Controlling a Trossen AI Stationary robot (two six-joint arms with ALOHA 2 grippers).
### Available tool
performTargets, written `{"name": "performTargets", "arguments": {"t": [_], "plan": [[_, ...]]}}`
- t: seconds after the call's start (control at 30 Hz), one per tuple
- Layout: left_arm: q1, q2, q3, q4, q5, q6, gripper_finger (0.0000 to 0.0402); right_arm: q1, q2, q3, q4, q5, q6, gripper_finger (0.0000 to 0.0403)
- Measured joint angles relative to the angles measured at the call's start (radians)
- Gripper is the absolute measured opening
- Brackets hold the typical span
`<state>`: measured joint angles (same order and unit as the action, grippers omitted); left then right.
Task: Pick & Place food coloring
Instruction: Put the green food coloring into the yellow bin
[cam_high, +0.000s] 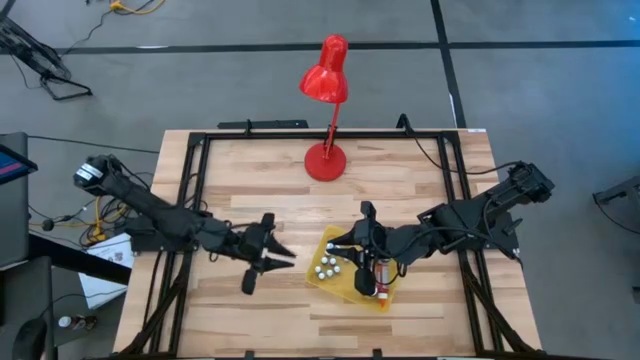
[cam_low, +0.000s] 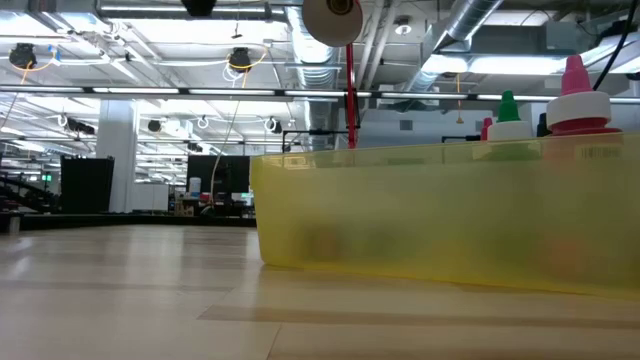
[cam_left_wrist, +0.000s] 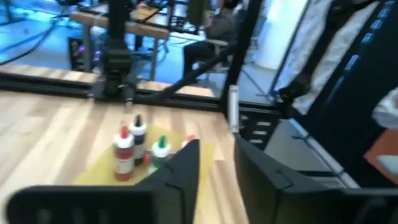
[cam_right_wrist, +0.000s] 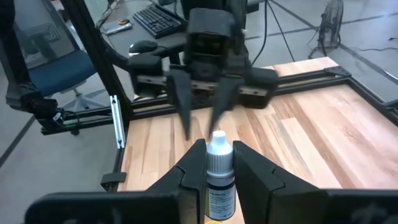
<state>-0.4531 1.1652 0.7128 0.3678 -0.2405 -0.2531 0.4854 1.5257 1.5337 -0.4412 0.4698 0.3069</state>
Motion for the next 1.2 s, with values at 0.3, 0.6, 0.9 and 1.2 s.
{"name": "performTargets", "arguments": {"t": [0.3,0.6,0.9,1.2], "plan": [[0.054,-0.001,0.000,0.046,-0.012,0.105,0.0179,-0.013,0.000,0.000,0.064,0.020,0.000,0.0055],[0.054,-0.002,0.001,0.195,-0.069,0.323,0.0185,-0.052,0.053,0.003,0.285,0.027,-0.123,0.0055],[0.054,-0.002,0.001,0.218,-0.097,0.414,0.0185,-0.069,0.140,0.001,0.500,-0.011,-0.313,0.0056],[0.054,-0.002,0.001,0.301,-0.072,0.481,0.0185,-0.103,0.165,0.000,0.546,-0.027,-0.315,0.0056]]}}
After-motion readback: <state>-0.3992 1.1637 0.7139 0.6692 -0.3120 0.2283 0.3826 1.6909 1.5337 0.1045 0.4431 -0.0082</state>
